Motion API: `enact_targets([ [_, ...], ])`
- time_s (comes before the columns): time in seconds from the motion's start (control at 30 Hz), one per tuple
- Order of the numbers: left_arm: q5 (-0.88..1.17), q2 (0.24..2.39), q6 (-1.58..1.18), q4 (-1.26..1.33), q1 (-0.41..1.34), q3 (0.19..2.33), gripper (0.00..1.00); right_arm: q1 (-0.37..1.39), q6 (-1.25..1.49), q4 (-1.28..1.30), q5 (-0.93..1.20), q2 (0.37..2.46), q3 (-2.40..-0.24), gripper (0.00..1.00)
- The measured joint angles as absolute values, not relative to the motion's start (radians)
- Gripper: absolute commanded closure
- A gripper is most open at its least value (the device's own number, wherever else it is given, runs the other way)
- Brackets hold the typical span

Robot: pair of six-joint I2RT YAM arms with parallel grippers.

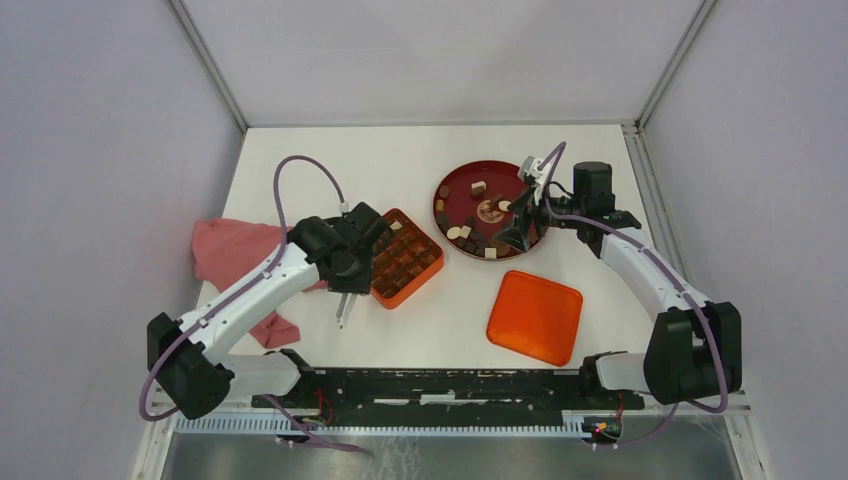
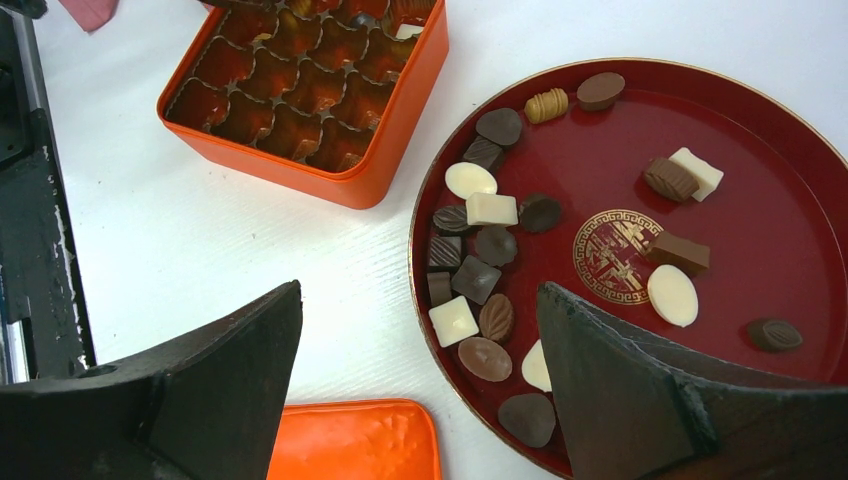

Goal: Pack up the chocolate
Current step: Pick up the fake chocolate from the plate.

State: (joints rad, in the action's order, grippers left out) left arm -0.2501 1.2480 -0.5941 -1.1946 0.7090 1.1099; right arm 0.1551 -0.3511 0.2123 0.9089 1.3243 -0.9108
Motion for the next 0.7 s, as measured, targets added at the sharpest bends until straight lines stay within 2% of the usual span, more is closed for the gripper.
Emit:
enact_targets([
  [0.13,-0.192,1.189,-0.594,-1.145,0.709,1.148,0.62,0.155,-0.357,0.213,0.909,1.324,-0.911,0.08],
  [0.37,-0.007,1.123,-0.595,-0.852,0.716,1.129,0.62,0.155,-0.366,0.222,0.908,1.324,-0.911,0.07],
  [0.53,0.046,1.320,-0.594,-0.688,0.756,1.165,0.61,0.155,-0.373,0.232,0.908,1.324,-0.911,0.07],
  [0.7,0.045,1.589,-0.552,-0.684,0.807,1.342,0.61,0.155,-0.383,0.245,0.907,1.324,-0.913,0.07],
])
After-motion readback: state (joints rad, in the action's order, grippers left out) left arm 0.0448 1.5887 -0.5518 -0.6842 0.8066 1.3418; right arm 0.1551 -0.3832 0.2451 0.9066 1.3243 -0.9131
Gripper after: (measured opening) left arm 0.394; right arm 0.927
